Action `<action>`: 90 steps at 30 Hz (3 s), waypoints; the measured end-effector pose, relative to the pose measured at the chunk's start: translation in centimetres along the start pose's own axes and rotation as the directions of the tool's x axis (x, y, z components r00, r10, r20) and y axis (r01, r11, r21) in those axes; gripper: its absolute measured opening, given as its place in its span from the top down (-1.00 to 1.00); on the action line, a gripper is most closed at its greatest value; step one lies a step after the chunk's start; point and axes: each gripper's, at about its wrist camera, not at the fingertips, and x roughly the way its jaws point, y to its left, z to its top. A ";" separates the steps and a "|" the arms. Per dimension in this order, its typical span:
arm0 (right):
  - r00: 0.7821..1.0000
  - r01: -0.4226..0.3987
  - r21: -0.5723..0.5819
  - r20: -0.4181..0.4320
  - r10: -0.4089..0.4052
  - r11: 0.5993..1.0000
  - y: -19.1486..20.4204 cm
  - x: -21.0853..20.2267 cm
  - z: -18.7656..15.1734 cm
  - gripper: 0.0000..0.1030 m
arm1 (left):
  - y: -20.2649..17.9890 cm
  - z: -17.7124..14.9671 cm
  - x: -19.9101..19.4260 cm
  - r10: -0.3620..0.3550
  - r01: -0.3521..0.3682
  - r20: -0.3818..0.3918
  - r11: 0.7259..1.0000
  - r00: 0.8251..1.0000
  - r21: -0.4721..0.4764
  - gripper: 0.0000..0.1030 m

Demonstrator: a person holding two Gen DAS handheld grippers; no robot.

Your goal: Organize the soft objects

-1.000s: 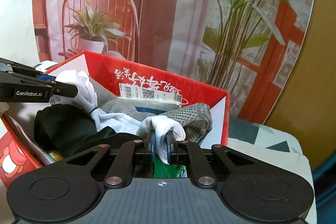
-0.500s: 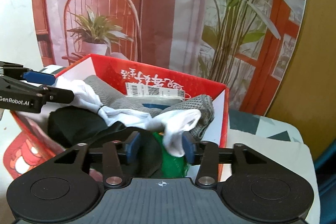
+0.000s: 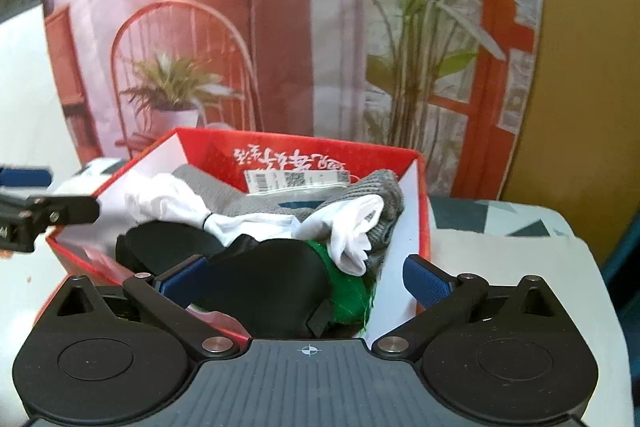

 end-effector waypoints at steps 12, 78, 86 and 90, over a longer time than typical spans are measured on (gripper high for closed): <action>0.996 0.057 0.078 0.058 -0.062 0.995 0.3 -3.0 -0.3 -0.99 | -0.2 -0.7 -4.1 0.090 -0.089 0.041 0.996 0.995 -0.022 -1.00; 0.958 0.071 0.095 0.271 -0.094 0.993 4.4 -28.3 -0.5 -0.99 | -4.8 -0.4 -29.4 0.245 -0.235 0.277 0.969 0.929 -0.071 -1.00; 0.959 0.073 0.099 0.266 -0.097 0.992 4.3 -28.2 -0.5 -0.99 | -4.9 -0.4 -29.3 0.250 -0.240 0.275 0.968 0.928 -0.071 -1.00; 0.959 0.073 0.098 0.266 -0.096 0.993 4.2 -28.2 -0.5 -0.99 | -4.9 -0.4 -29.4 0.251 -0.240 0.276 0.968 0.928 -0.073 -1.00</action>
